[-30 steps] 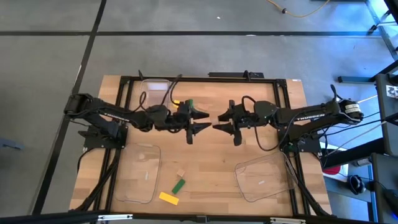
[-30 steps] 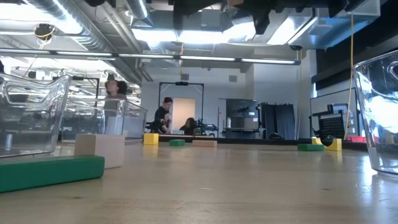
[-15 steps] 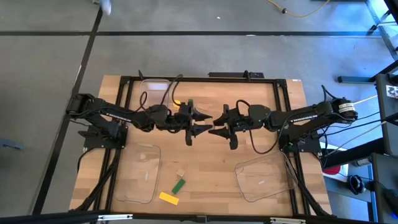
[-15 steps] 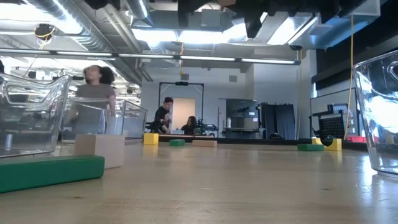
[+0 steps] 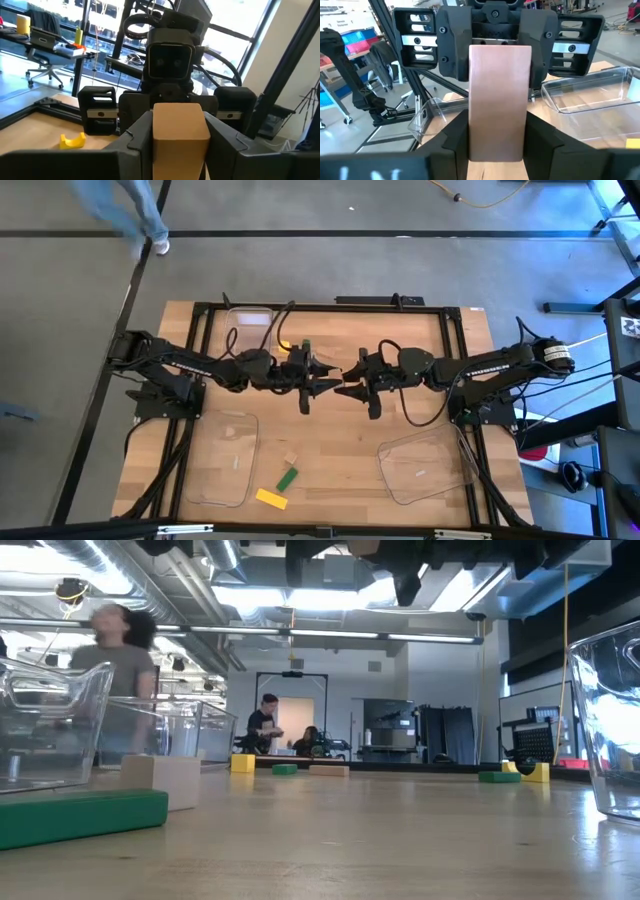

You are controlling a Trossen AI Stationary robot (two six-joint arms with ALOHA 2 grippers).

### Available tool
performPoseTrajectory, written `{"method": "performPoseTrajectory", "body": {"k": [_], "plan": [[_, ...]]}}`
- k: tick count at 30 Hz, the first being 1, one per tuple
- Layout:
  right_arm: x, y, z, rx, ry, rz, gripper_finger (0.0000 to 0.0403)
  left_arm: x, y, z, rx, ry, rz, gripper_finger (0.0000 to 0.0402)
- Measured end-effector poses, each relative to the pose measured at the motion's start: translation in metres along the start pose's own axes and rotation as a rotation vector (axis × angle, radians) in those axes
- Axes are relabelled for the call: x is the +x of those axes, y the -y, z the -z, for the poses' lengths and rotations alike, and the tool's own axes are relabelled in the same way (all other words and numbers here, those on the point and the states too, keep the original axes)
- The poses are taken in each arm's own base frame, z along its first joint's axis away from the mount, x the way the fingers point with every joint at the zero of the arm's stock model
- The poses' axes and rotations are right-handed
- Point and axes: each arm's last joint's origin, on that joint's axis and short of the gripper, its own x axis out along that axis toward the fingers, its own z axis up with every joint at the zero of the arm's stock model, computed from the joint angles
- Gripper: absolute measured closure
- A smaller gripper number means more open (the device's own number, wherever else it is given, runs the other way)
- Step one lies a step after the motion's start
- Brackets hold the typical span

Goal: Sort & place blocks by color
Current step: Put the right brown block into the top left transparent bin

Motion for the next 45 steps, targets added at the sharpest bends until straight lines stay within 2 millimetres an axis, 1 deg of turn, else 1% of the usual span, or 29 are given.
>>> {"method": "performPoseTrajectory", "body": {"k": [2,3,4,6,9,11,13,15,17,21,25,28,31,33,37,38,40,42,45], "plan": [[-0.001,0.0,-0.001,0.02,0.001,-0.001,0.0272,0.0,0.0,0.0,-0.012,0.0,0.0,0.0282],[-0.001,0.0,-0.001,0.034,0.002,-0.002,0.0263,0.0,0.0,0.0,-0.013,0.001,0.001,0.0282],[-0.001,-0.001,-0.001,0.047,0.002,-0.005,0.0247,-0.001,0.0,-0.002,-0.015,-0.003,0.004,0.0282],[-0.004,-0.002,-0.004,0.069,0.005,-0.014,0.0201,-0.005,0.0,-0.005,-0.008,-0.028,-0.002,0.0282],[-0.012,-0.004,-0.01,0.092,0.007,-0.01,0.0142,-0.015,-0.002,-0.016,0.026,-0.077,-0.029,0.0282],[-0.021,-0.004,-0.015,0.096,-0.009,-0.001,0.0117,-0.024,-0.003,-0.026,0.064,-0.102,-0.05,0.0282],[-0.032,-0.005,-0.019,0.1,-0.037,0.01,0.0105,-0.038,-0.004,-0.036,0.096,-0.157,-0.079,0.0282],[-0.044,-0.005,-0.019,0.108,-0.095,0.051,0.0103,-0.051,-0.006,-0.045,0.137,-0.193,-0.099,0.0282],[-0.056,-0.006,-0.019,0.112,-0.141,0.098,0.0106,-0.068,-0.008,-0.054,0.179,-0.258,-0.122,0.0282],[-0.075,-0.008,-0.02,0.151,-0.186,0.165,0.0118,-0.095,-0.009,-0.07,0.186,-0.28,-0.151,0.0282],[-0.088,-0.012,-0.027,0.144,-0.151,0.171,0.0122,-0.12,-0.006,-0.072,0.164,-0.22,-0.131,0.0282],[-0.092,-0.013,-0.031,0.122,-0.124,0.189,0.0122,-0.135,-0.007,-0.06,0.135,-0.211,-0.137,0.0282],[-0.094,-0.013,-0.033,0.119,-0.097,0.21,0.0122,-0.143,-0.007,-0.049,0.11,-0.212,-0.159,0.0282],[-0.094,-0.013,-0.034,0.118,-0.084,0.215,0.0122,-0.144,-0.007,-0.045,0.114,-0.215,-0.18,0.0282],[-0.094,-0.013,-0.035,0.12,-0.077,0.214,0.0122,-0.143,-0.009,-0.048,0.111,-0.204,-0.223,0.0282],[-0.094,-0.013,-0.035,0.12,-0.078,0.214,0.0122,-0.143,-0.01,-0.052,0.104,-0.207,-0.237,0.0282],[-0.094,-0.013,-0.035,0.122,-0.077,0.214,0.0122,-0.141,-0.014,-0.065,0.091,-0.216,-0.293,0.0282],[-0.094,-0.013,-0.035,0.129,-0.077,0.215,0.0122,-0.14,-0.023,-0.081,0.079,-0.254,-0.39,0.0282],[-0.094,-0.013,-0.035,0.146,-0.076,0.216,0.0122,-0.14,-0.041,-0.103,0.066,-0.363,-0.56,0.0282]]}}
